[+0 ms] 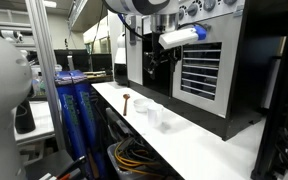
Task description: Lift the white cup and empty its contents into the bowl
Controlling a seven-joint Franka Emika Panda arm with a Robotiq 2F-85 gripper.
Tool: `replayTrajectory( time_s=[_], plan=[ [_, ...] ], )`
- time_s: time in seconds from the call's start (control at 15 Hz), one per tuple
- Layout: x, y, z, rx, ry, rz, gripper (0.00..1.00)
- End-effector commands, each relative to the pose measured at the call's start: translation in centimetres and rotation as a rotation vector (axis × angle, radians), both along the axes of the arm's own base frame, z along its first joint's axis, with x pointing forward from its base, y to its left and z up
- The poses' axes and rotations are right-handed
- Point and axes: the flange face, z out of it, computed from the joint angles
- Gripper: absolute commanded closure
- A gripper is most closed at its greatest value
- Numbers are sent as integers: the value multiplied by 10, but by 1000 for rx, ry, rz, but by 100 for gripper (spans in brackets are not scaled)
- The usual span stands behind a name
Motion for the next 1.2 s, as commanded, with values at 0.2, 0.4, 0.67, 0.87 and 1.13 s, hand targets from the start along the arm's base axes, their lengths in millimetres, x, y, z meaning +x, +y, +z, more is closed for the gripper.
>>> replayTrajectory(
  time_s=[0.2,0.4,0.67,0.87,1.13],
  plan=[
    [14,43,57,-84,64,-228,0],
    [17,67,81,-63,92,-296,0],
    [21,93,102,-63,138,-495,0],
    [26,109,109,-98,134,-635,0],
    [18,117,108,-85,133,-648,0]
  ],
)
